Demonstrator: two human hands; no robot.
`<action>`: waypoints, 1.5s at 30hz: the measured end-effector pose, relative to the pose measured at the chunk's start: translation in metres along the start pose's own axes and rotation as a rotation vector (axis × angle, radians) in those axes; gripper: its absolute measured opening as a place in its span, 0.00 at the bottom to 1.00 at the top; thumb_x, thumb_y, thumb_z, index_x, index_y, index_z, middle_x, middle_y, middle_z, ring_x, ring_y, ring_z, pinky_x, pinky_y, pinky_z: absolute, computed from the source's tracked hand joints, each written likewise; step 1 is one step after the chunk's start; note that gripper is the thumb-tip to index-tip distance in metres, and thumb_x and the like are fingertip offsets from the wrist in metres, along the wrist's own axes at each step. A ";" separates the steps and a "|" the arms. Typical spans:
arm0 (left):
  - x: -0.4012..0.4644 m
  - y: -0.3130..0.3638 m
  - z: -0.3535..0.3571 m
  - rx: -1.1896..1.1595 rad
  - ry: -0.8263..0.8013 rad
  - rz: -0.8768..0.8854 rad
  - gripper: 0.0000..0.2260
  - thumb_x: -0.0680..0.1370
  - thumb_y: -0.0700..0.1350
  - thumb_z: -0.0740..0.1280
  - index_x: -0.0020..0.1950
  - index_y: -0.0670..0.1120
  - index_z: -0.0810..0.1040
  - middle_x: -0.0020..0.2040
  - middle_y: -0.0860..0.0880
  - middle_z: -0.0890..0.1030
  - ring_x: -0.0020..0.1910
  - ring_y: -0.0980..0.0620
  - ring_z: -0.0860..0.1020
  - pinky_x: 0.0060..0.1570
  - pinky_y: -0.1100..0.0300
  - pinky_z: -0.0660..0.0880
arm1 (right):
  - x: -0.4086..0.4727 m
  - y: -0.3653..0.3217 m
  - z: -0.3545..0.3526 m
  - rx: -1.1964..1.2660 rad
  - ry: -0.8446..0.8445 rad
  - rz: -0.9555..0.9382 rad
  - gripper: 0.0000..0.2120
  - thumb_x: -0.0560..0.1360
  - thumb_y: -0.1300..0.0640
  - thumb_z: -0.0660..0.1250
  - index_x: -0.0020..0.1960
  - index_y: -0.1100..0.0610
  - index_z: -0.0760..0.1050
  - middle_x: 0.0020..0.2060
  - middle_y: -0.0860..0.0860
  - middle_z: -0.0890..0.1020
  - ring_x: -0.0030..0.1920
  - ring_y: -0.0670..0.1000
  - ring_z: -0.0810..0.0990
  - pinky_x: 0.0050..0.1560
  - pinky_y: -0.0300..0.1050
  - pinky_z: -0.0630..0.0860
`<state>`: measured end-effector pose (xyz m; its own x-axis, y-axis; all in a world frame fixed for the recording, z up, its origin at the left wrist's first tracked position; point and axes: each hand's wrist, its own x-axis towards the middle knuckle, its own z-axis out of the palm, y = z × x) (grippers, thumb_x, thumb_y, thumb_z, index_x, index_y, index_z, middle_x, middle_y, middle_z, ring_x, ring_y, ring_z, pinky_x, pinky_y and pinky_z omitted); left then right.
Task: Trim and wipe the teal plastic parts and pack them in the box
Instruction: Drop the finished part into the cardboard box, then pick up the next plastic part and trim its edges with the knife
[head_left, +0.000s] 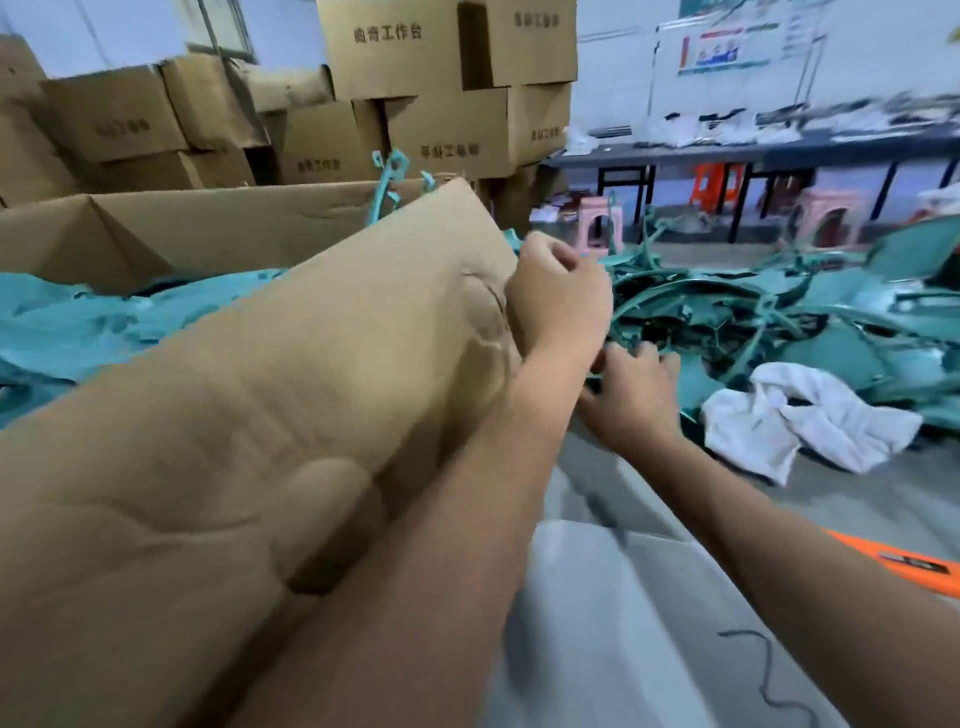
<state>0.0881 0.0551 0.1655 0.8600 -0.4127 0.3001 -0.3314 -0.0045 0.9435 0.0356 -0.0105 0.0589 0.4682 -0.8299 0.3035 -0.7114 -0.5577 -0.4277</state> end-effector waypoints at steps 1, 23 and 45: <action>-0.003 -0.020 0.018 0.059 -0.115 -0.109 0.04 0.71 0.41 0.63 0.41 0.50 0.71 0.42 0.50 0.81 0.40 0.46 0.81 0.43 0.52 0.78 | 0.002 0.022 0.005 -0.164 -0.009 -0.021 0.13 0.78 0.54 0.67 0.60 0.57 0.72 0.58 0.60 0.75 0.63 0.64 0.69 0.58 0.55 0.67; -0.034 -0.110 0.061 0.643 -0.143 0.690 0.06 0.75 0.41 0.70 0.49 0.45 0.75 0.50 0.46 0.80 0.48 0.41 0.77 0.44 0.47 0.74 | -0.009 0.168 -0.112 -0.093 0.584 -0.372 0.13 0.79 0.52 0.69 0.61 0.56 0.80 0.51 0.55 0.81 0.54 0.61 0.74 0.54 0.55 0.67; -0.080 -0.142 0.088 -0.349 0.171 0.047 0.10 0.83 0.41 0.67 0.55 0.35 0.72 0.44 0.52 0.79 0.37 0.68 0.78 0.39 0.70 0.75 | -0.096 0.252 -0.071 0.149 -0.185 0.013 0.28 0.58 0.28 0.78 0.54 0.35 0.76 0.42 0.40 0.80 0.45 0.42 0.78 0.46 0.42 0.76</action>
<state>0.0323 0.0084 -0.0049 0.9090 -0.2473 0.3354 -0.2455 0.3326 0.9106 -0.2261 -0.0701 -0.0180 0.5569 -0.8183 0.1421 -0.6393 -0.5315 -0.5557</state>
